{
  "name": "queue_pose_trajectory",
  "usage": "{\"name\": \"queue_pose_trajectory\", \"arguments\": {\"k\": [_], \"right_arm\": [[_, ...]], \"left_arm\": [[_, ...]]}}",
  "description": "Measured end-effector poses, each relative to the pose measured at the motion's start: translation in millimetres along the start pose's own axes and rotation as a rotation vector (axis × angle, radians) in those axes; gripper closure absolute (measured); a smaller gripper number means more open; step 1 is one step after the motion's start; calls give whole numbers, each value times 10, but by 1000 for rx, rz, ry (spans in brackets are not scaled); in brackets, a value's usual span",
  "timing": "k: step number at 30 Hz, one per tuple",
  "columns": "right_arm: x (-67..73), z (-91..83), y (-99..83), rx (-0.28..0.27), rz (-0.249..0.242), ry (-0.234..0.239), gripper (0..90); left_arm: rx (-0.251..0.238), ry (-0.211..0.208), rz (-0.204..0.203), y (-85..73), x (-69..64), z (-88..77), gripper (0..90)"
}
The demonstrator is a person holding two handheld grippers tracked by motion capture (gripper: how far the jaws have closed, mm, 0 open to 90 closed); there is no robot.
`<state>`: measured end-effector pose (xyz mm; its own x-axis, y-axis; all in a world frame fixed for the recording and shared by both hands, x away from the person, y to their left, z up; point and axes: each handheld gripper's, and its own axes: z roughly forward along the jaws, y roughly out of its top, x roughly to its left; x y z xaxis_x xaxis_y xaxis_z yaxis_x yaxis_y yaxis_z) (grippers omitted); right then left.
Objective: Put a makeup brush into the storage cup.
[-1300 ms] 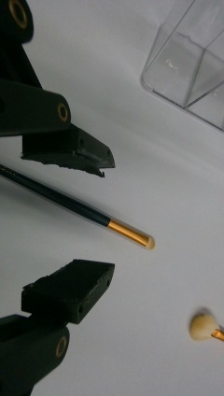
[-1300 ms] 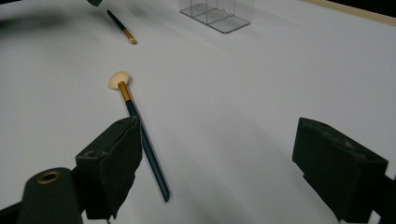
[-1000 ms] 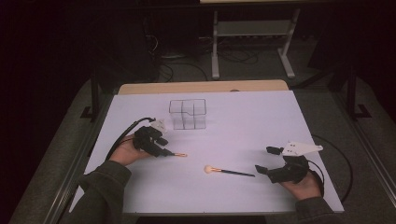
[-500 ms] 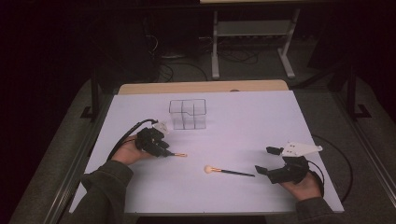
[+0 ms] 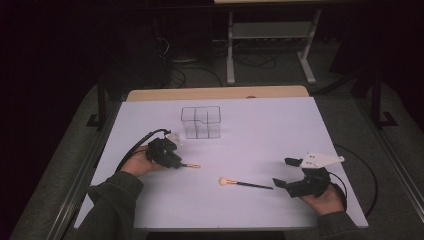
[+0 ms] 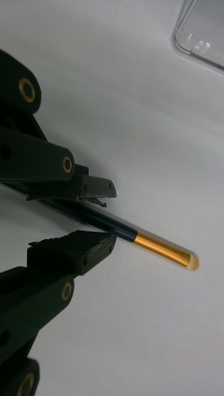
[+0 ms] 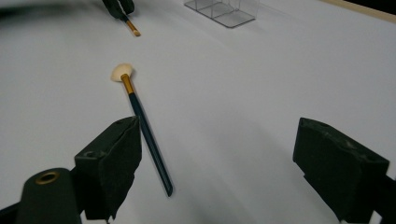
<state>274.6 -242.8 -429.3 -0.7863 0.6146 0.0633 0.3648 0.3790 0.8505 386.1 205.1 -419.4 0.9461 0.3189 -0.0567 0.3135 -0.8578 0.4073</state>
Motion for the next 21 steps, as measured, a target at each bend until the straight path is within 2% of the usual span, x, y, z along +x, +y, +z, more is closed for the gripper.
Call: {"name": "queue_pose_trajectory", "arguments": {"k": [8,12,21], "right_arm": [[1,-5,-1,-3,0,-3,147],[4,3,-1,1,-5,-3,147],[5,11,-1,6,-5,-2,147]], "left_arm": [[11,15,26,10,-28,24,818],[21,28,32,22,-50,27,826],[34,27,9,38,-44,24,834]]}}
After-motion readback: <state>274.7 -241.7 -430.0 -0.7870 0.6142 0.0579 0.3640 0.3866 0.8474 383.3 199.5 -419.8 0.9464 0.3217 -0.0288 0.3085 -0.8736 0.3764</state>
